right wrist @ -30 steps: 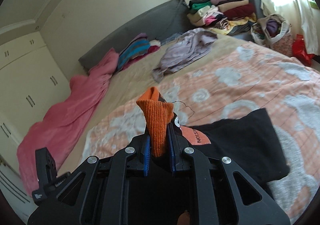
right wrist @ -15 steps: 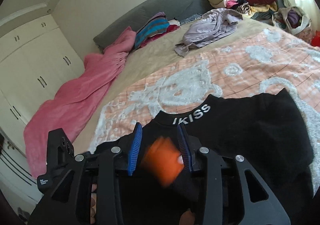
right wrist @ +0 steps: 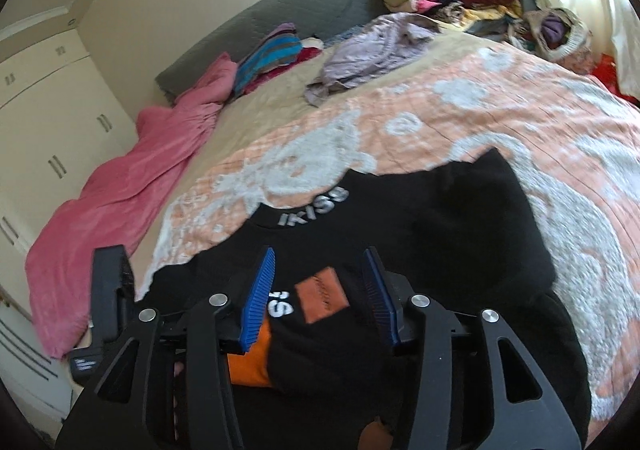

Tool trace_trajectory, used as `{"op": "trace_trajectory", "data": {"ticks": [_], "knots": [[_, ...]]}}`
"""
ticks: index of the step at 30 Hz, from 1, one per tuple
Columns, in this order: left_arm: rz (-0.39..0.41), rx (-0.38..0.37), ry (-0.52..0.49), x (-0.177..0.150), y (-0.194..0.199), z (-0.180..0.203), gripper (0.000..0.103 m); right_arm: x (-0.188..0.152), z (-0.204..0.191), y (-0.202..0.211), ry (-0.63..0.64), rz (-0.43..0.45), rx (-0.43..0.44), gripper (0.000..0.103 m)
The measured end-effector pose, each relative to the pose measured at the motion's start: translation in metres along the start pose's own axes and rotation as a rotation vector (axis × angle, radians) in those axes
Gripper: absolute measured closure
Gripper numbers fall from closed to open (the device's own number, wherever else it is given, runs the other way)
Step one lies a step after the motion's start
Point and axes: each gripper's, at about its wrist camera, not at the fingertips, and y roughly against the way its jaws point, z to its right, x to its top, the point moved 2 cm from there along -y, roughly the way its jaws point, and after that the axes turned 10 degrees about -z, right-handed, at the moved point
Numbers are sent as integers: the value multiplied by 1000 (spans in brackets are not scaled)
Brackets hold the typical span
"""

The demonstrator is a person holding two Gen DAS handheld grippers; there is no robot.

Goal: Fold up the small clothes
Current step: 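Lift the cuff with the right tool and fold the sleeve across the body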

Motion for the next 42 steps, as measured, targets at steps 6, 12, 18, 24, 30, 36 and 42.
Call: {"op": "trace_trajectory", "data": {"ticks": [6, 12, 18, 24, 30, 36, 42], "knots": [[132, -22, -91, 4, 35, 19, 98, -4, 25, 12, -38, 20, -42, 58], [215, 16, -88, 6, 69, 9, 99, -6, 29, 14, -27, 18, -66, 58], [206, 68, -35, 12, 67, -8, 99, -2, 19, -6, 35, -29, -105, 58], [191, 146, 28, 12, 63, -31, 96, -5, 19, -40, 82, -107, -173, 53], [216, 216, 33, 5, 72, -34, 92, -16, 34, -71, 57, -199, -232, 47], [151, 315, -5, -5, 48, -37, 83, -19, 27, -66, 65, -172, -184, 39], [135, 381, -9, -10, 40, -42, 75, -21, 7, -47, 106, -134, -128, 27]]}}
